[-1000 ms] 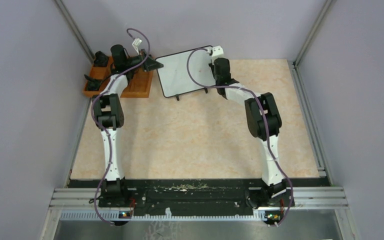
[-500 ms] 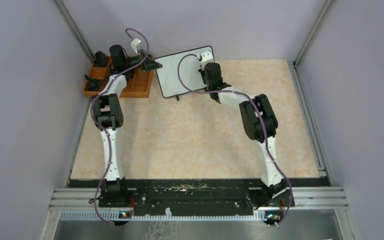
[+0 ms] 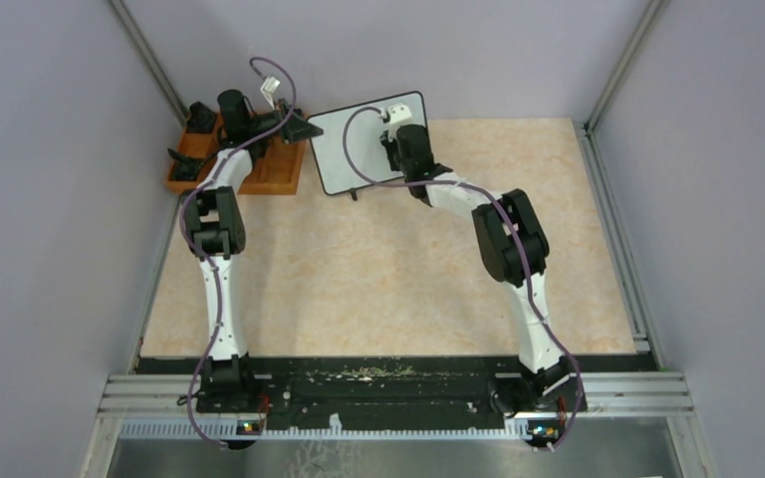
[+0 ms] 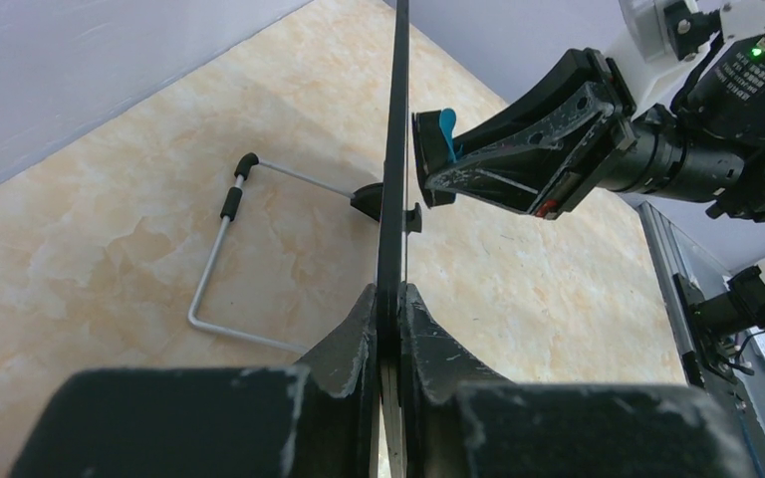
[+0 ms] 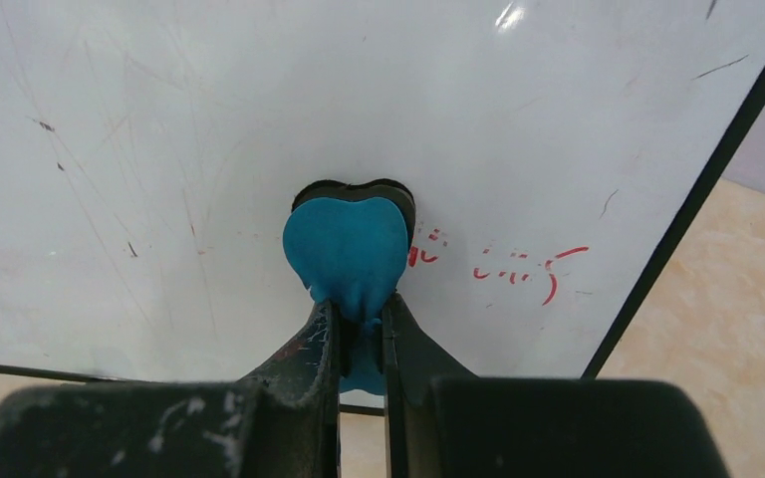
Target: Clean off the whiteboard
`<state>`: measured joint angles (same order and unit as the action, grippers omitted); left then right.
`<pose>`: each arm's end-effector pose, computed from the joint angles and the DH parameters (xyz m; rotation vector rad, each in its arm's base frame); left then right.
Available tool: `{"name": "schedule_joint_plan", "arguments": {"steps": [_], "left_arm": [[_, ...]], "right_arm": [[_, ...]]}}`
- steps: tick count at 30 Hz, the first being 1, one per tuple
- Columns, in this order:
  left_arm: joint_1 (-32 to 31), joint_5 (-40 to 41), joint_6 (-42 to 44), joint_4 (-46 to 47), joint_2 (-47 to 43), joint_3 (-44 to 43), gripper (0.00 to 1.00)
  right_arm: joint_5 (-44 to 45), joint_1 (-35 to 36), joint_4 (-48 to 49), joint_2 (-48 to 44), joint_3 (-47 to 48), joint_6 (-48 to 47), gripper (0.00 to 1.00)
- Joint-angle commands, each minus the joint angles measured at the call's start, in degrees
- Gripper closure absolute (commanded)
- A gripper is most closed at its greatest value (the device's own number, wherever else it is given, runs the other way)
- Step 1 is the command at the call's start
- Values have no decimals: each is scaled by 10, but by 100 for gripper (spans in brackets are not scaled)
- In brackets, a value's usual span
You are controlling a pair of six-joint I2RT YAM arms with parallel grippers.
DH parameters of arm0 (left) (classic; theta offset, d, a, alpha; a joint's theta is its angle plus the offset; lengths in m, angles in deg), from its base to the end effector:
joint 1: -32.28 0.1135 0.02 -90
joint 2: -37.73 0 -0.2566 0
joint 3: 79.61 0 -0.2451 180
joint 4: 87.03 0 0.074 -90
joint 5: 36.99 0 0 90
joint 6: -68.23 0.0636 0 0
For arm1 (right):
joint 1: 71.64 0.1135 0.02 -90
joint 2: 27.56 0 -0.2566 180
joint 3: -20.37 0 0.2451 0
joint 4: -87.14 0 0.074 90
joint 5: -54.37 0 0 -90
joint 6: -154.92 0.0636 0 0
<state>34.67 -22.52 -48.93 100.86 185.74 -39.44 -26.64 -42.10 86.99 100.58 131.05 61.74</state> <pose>0.5722 -0.0378 0.2141 0.6789 1.6111 -1.3433 0.4770 0.2589 0.2004 -0.4246 1.8291 0.1693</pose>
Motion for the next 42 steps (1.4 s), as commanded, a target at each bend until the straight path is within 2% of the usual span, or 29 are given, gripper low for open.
{"name": "schedule_joint_plan", "arguments": {"steps": [1,15,32,42], "left_arm": [[2,-7,37,-17,-12,16,100],[3,-5,36,-19,-14,18,100],[1,-6,34,-16,-14,20,100],[0,-8,33,-16,-18,23,100]], "right_arm": [[27,-11,5,5,39,7,100],[28,-65,25,-27,-10,4,100],[6,23,33,-15,-3,-1,100],[17,0,7,17,27,11,100]]}}
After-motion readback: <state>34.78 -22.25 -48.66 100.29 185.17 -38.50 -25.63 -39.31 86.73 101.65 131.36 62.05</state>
